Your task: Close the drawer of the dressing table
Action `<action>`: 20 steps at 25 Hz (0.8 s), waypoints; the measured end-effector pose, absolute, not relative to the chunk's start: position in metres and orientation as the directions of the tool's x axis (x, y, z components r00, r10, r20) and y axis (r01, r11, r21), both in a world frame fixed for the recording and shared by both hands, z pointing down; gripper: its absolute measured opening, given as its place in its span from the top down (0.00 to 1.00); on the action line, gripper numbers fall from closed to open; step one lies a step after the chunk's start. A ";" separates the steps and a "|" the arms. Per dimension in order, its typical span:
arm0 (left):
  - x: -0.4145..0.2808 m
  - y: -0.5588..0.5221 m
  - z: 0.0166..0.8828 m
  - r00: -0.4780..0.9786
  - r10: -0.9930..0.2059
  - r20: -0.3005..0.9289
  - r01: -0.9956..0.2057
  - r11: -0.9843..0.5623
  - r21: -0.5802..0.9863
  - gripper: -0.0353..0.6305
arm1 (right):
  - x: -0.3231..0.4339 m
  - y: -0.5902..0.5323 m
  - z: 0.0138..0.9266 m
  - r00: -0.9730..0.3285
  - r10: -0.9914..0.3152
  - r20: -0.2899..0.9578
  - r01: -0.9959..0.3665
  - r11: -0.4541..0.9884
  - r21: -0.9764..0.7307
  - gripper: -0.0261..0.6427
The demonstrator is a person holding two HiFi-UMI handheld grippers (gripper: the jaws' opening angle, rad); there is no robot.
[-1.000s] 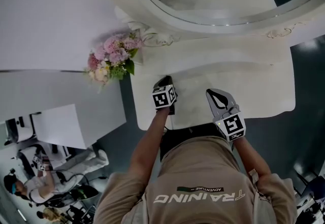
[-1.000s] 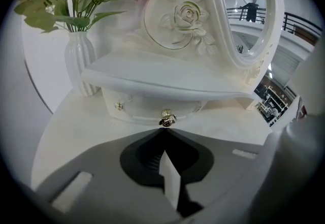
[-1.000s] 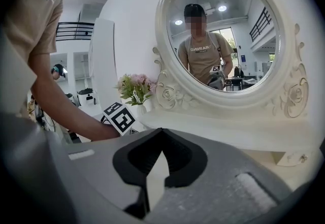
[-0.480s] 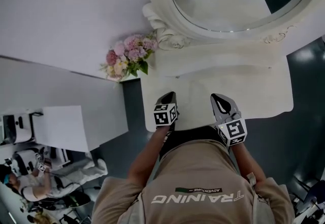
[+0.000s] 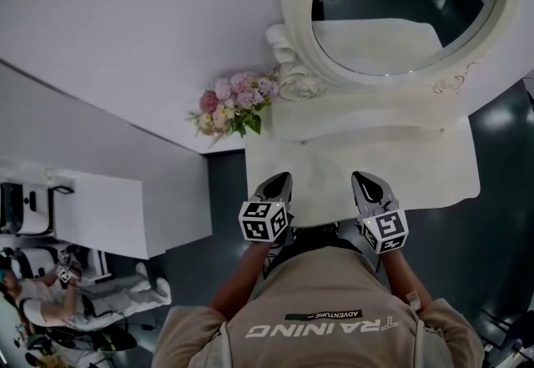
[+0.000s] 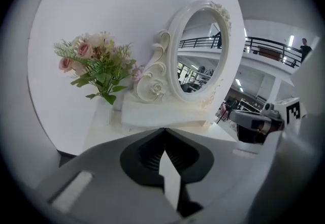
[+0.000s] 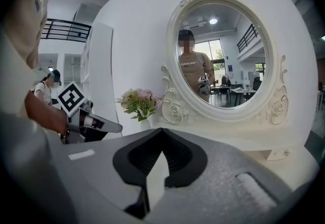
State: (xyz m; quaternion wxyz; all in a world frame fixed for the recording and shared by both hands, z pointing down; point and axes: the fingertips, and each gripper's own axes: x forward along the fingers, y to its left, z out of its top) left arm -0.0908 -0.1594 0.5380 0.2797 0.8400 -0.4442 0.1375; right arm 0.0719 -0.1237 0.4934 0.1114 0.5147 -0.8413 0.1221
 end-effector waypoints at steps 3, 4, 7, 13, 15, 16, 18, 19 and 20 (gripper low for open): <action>-0.096 -0.159 0.519 0.570 -0.697 0.436 -0.821 -0.458 0.341 0.92 | 0.063 -0.123 0.482 -0.461 -0.839 0.290 -0.884 0.461 -0.073 0.96; -0.097 -0.160 0.511 0.570 -0.706 0.421 -0.821 -0.466 0.330 0.92 | 0.061 -0.123 0.476 -0.467 -0.839 0.280 -0.881 0.469 -0.066 0.96; -0.097 -0.158 0.487 0.565 -0.734 0.378 -0.825 -0.489 0.283 0.92 | 0.057 -0.121 0.457 -0.482 -0.840 0.249 -0.873 0.483 -0.059 0.96; -0.094 -0.151 0.447 0.557 -0.772 0.306 -0.830 -0.512 0.220 0.92 | 0.056 -0.117 0.419 -0.503 -0.848 0.169 -0.863 0.505 -0.033 0.96; -0.095 -0.149 0.440 0.555 -0.778 0.296 -0.832 -0.515 0.205 0.92 | 0.057 -0.117 0.412 -0.504 -0.851 0.146 -0.862 0.505 -0.036 0.96; -0.095 -0.149 0.436 0.551 -0.782 0.290 -0.835 -0.515 0.195 0.92 | 0.058 -0.117 0.409 -0.505 -0.853 0.135 -0.863 0.504 -0.041 0.96; -0.095 -0.149 0.428 0.544 -0.793 0.275 -0.839 -0.515 0.174 0.92 | 0.058 -0.117 0.404 -0.506 -0.854 0.120 -0.862 0.504 -0.047 0.96; -0.096 -0.149 0.424 0.540 -0.799 0.264 -0.842 -0.514 0.165 0.92 | 0.057 -0.116 0.402 -0.507 -0.854 0.114 -0.861 0.506 -0.047 0.96; -0.096 -0.149 0.420 0.536 -0.805 0.255 -0.844 -0.514 0.155 0.92 | 0.056 -0.115 0.400 -0.510 -0.853 0.110 -0.860 0.508 -0.045 0.96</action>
